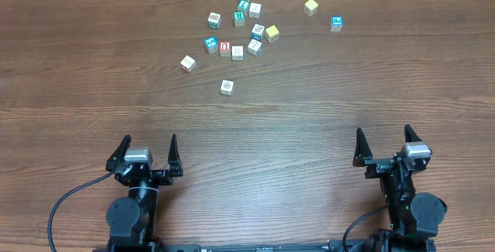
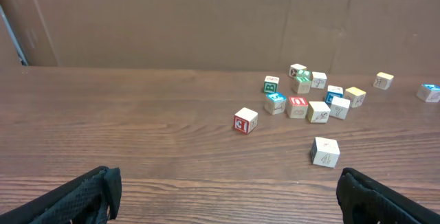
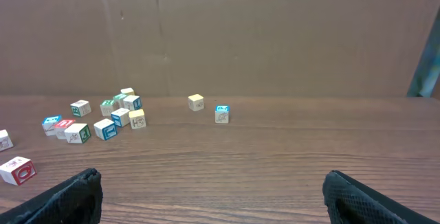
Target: Form a horizontal line
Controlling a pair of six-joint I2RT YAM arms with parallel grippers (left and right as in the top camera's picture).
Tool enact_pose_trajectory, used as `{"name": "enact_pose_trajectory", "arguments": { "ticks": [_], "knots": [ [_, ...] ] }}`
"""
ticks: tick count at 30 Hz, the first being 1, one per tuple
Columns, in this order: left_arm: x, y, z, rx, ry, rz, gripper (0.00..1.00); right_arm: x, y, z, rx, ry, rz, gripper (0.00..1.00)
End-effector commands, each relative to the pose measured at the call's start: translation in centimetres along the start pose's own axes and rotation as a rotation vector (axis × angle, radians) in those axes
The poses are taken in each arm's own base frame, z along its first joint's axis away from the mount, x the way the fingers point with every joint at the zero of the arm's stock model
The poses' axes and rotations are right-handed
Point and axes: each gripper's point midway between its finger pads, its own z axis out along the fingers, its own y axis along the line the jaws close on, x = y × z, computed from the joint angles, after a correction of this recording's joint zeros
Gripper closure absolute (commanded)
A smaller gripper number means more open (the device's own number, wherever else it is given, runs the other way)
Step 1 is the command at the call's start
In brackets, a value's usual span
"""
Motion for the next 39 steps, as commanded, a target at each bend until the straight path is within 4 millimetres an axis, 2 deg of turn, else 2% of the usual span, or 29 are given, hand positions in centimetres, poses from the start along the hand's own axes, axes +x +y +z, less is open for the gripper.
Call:
{"name": "enact_pose_trajectory", "arguments": {
  "ticks": [1,15,18,20,22,26,31,36,37,38,39],
  "knots": [
    [-0.1,0.0,0.0,0.005,-0.008,0.019,0.00,0.2,-0.1,0.0,0.002,-0.004,-0.002,0.00],
    [-0.1,0.0,0.0,0.004,-0.008,0.019,0.00,0.2,-0.1,0.0,0.002,-0.004,-0.002,0.00],
    [-1.2,-0.2,-0.1,0.014,-0.053,0.010,0.01,0.2,-0.1,0.0,0.002,-0.004,-0.002,0.00],
    [-1.8,-1.3,-0.2,0.077,-0.075,0.011,0.00,0.2,-0.1,0.0,0.002,-0.004,-0.002,0.00],
    [-3.0,-2.4,-0.8,0.137,-0.074,0.021,0.01,0.2,-0.1,0.0,0.002,-0.004,-0.002,0.00],
    [-5.6,-1.8,-2.1,0.096,-0.036,0.059,0.01,0.2,-0.1,0.0,0.002,-0.004,-0.002,0.00],
    [-11.6,-1.9,-3.3,0.088,-0.015,0.135,0.00,0.2,-0.1,0.0,0.002,-0.004,-0.002,0.00],
    [-15.8,-2.4,-2.3,0.103,0.110,0.133,0.00,0.2,-0.1,0.0,0.002,-0.004,-0.002,0.00],
    [-17.7,-2.7,-1.4,0.115,0.156,0.131,0.01,0.2,-0.1,0.0,0.002,-0.004,-0.002,0.00],
    [-18.2,-2.7,-1.1,0.115,0.169,0.131,0.00,0.2,-0.1,0.0,0.002,-0.004,-0.002,0.00],
    [-20.1,-2.8,-0.1,0.115,0.214,0.130,0.00,0.2,-0.1,0.0,0.002,-0.004,-0.002,0.00]
  ]
}}
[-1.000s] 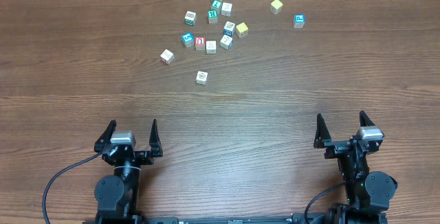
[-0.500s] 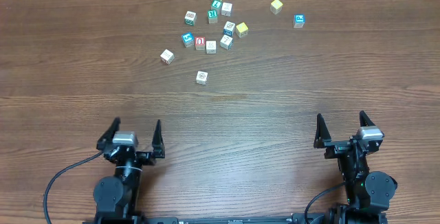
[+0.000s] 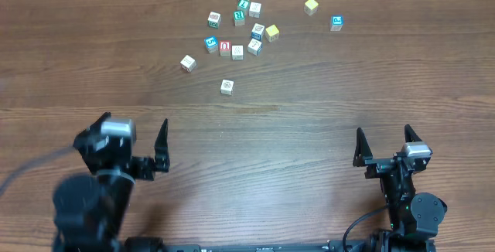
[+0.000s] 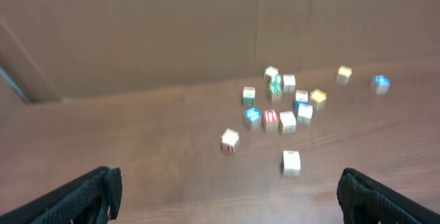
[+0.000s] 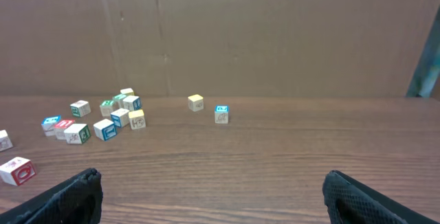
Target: Form a horizontal line
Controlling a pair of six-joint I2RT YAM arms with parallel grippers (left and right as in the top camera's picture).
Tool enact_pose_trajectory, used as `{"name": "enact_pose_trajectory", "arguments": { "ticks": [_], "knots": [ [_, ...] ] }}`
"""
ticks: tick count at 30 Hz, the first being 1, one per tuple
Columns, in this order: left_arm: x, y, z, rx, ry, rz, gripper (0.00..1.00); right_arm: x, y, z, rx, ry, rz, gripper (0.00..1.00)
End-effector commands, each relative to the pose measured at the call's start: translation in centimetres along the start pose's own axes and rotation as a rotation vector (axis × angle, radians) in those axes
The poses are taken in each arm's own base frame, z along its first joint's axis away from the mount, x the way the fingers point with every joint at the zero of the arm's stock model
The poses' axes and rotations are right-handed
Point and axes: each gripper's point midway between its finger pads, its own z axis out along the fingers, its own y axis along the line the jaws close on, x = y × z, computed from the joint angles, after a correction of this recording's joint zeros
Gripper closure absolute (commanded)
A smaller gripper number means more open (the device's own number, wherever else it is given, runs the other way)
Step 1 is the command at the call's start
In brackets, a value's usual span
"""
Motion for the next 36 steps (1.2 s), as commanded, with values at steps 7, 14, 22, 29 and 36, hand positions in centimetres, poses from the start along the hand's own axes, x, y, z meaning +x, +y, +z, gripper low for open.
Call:
{"name": "enact_pose_trajectory", "arguments": {
  "ticks": [7,14,22,29,36],
  "knots": [
    [-7.9,0.5,5.9,0.056,0.336,0.038,0.00,0.2,-0.1,0.0,0.002,-0.002,-0.002,0.00],
    [-4.2,-3.6,14.9,0.345,0.592,-0.011,0.00,0.2,-0.1,0.0,0.002,-0.002,-0.002,0.00],
    [8.3,-4.9,26.0,0.473,0.840,-0.021,0.00,0.2,-0.1,0.0,0.002,-0.002,-0.002,0.00],
    [17.2,-4.2,34.5,0.488,0.802,0.346,0.05,0.2,-0.1,0.0,0.002,-0.002,-0.002,0.00],
    [20.1,-4.5,39.9,0.477,0.670,0.421,0.01,0.2,-0.1,0.0,0.002,-0.002,-0.002,0.00]
  ]
}}
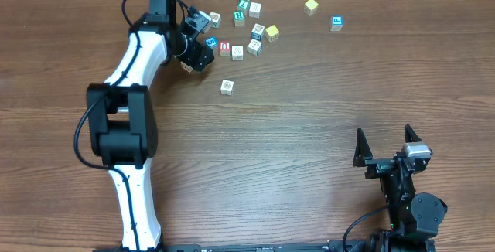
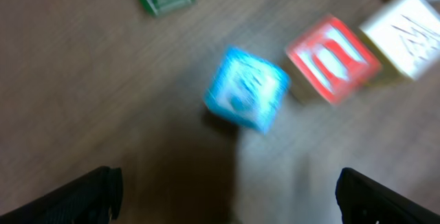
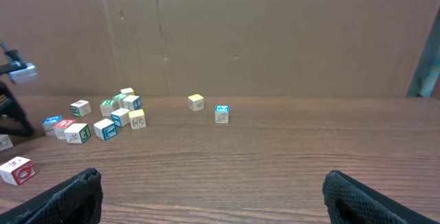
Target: Form a horizontal line
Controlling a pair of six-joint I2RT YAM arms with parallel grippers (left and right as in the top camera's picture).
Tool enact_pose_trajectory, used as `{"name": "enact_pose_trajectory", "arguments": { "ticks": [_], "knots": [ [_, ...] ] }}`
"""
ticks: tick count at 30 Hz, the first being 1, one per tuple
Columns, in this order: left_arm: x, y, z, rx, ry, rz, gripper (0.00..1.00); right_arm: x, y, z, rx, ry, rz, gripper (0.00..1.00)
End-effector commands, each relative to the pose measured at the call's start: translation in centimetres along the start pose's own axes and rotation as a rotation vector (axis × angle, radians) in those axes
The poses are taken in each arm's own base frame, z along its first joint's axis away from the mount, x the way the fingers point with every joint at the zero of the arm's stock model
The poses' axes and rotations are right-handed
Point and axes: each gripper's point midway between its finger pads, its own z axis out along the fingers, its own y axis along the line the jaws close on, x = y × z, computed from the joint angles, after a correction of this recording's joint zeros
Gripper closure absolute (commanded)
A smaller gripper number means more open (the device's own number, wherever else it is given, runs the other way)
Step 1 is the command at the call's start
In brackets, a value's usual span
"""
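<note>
Several small lettered cubes lie scattered at the table's far side. A blue cube (image 1: 210, 43) (image 2: 246, 90) sits beside a red cube (image 1: 225, 48) (image 2: 332, 59) and a white cube (image 1: 237, 52) (image 2: 405, 35). My left gripper (image 1: 198, 42) (image 2: 230, 207) hangs open just above and left of the blue cube, nothing between its fingers; that view is blurred. One white cube (image 1: 227, 86) lies alone nearer me. A yellow cube (image 1: 311, 5) and another blue cube (image 1: 336, 22) lie apart at the right. My right gripper (image 1: 384, 145) (image 3: 220, 200) stands open at the near right.
The left arm (image 1: 139, 51) stretches from the near left up across the table to the cluster. A green cube lies beyond the blue one. A brown cardboard wall (image 3: 220, 31) backs the table. A red-lettered cube (image 3: 15, 170) lies left of the cluster.
My left arm has gone from the near left of the table to the far cluster, its open gripper now over the blue cube. The cubes and the right arm have not moved.
Both grippers rested open at the near edge, the cubes scattered far off. Then the left gripper was raised and shifted left, still open. Now it is stretched out over the cluster's left side; no cube has moved and the right arm has stayed put.
</note>
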Motion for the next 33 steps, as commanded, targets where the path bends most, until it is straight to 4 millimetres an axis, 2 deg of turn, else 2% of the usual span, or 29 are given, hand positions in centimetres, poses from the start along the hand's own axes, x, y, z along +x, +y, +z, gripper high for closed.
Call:
{"name": "enact_pose_trajectory", "arguments": {
  "ticks": [1,4,5,8,11,14,15,17,20,21,23,25,26,28,30,32,33],
  "knots": [
    [0.1,1.0,3.5,-0.035,-0.026,0.102,0.02,0.2,-0.1,0.0,0.002,-0.002,-0.002,0.00],
    [0.1,1.6,5.6,-0.056,-0.059,0.130,0.05,0.2,-0.1,0.0,0.002,-0.002,-0.002,0.00],
    [0.0,1.7,6.4,-0.064,-0.076,0.138,0.08,0.2,-0.1,0.0,0.002,-0.002,-0.002,0.00],
    [-0.7,1.2,7.2,-0.058,-0.111,0.154,0.20,0.2,-0.1,0.0,0.002,-0.002,-0.002,0.00],
    [-2.3,0.2,7.3,-0.042,-0.162,0.177,0.41,0.2,-0.1,0.0,0.002,-0.002,-0.002,0.00],
    [-2.8,-0.2,7.4,-0.047,-0.165,0.174,0.71,0.2,-0.1,0.0,0.002,-0.002,-0.002,0.00],
    [-2.8,-0.2,7.4,-0.048,-0.163,0.160,0.74,0.2,-0.1,0.0,0.002,-0.002,-0.002,0.00],
    [-2.8,-0.1,7.1,-0.053,-0.158,0.109,0.71,0.2,-0.1,0.0,0.002,-0.002,-0.002,0.00],
    [-3.5,0.4,5.6,-0.067,-0.161,0.064,0.71,0.2,-0.1,0.0,0.002,-0.002,-0.002,0.00],
    [-4.2,0.8,3.9,-0.085,-0.165,0.049,0.68,0.2,-0.1,0.0,0.002,-0.002,-0.002,0.00],
    [-5.4,1.4,0.8,-0.116,-0.174,0.029,0.69,0.2,-0.1,0.0,0.002,-0.002,-0.002,0.00],
    [-7.4,1.9,-5.0,-0.164,-0.200,0.029,0.69,0.2,-0.1,0.0,0.002,-0.002,-0.002,0.00],
    [-8.9,2.0,-11.1,-0.216,-0.228,0.028,0.68,0.2,-0.1,0.0,0.002,-0.002,-0.002,0.00],
    [-9.9,1.5,-16.5,-0.244,-0.266,-0.003,0.67,0.2,-0.1,0.0,0.002,-0.002,-0.002,0.00],
    [-9.4,0.3,-22.1,-0.256,-0.274,-0.065,0.67,0.2,-0.1,0.0,0.002,-0.002,-0.002,0.00],
    [-6.8,-1.2,-27.2,-0.274,-0.220,-0.111,0.67,0.2,-0.1,0.0,0.002,-0.002,-0.002,0.00],
    [-5.8,-1.6,-28.5,-0.282,-0.199,-0.127,0.67,0.2,-0.1,0.0,0.002,-0.002,-0.002,0.00]
  ]
}}
